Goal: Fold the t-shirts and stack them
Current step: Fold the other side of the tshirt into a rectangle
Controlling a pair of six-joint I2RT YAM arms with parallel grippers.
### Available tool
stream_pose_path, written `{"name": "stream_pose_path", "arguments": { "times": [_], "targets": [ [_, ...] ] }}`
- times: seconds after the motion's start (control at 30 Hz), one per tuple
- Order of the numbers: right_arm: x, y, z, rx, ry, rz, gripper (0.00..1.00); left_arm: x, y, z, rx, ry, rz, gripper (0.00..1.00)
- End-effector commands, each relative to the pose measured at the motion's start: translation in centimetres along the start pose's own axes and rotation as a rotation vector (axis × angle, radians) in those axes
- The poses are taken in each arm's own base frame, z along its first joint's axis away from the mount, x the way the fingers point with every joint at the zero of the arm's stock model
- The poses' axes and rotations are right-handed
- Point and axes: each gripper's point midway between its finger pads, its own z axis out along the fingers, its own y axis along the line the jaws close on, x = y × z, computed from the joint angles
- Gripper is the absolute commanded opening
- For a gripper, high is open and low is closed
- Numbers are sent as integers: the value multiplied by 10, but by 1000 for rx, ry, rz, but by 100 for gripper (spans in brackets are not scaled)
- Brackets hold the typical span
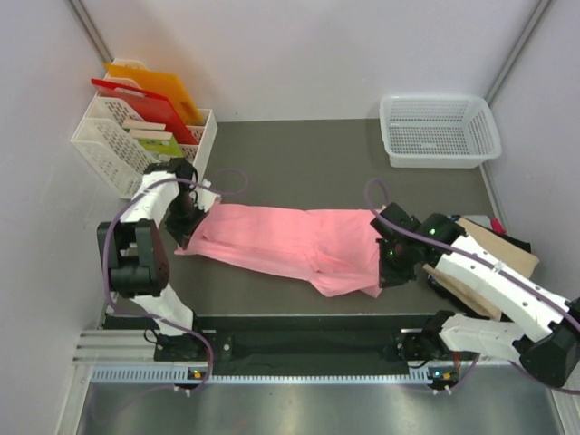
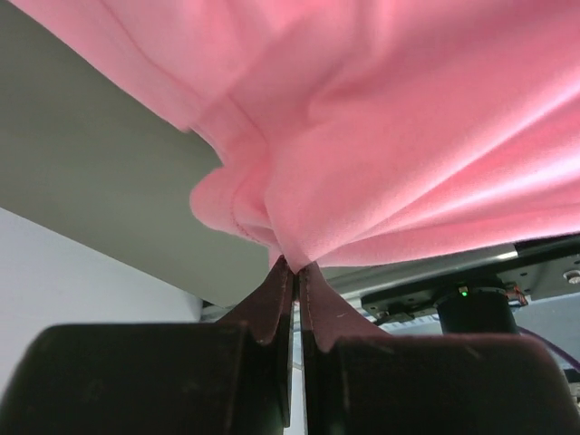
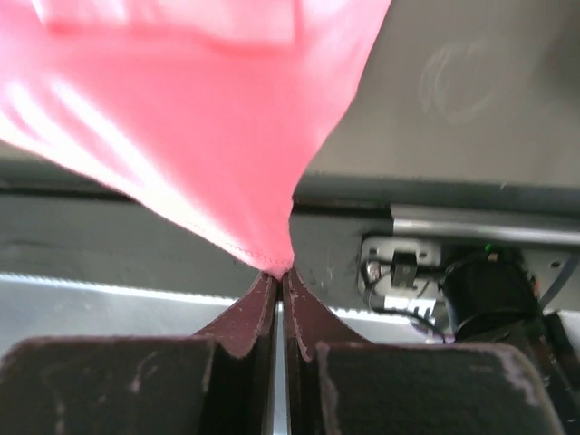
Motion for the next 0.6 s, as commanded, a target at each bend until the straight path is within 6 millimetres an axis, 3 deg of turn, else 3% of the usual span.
{"name": "stream_pose_path", "arguments": {
  "times": [0.0,0.27,0.43,0.57],
  "targets": [
    [-58,0,-14,-14,-158,-7,0,-28,22,-4,-39,-34,-2,2],
    [-114,-11,-11,10,-229,35,0,-62,44,-1,-81,-38,24,2],
    [-149,-2,-4,3,-264,33,0,-81,57,3,-120,-42,42,2],
    [-183,8,16,13,-272,13,0,-99,72,12,-173,-31,58,4]
  ]
}}
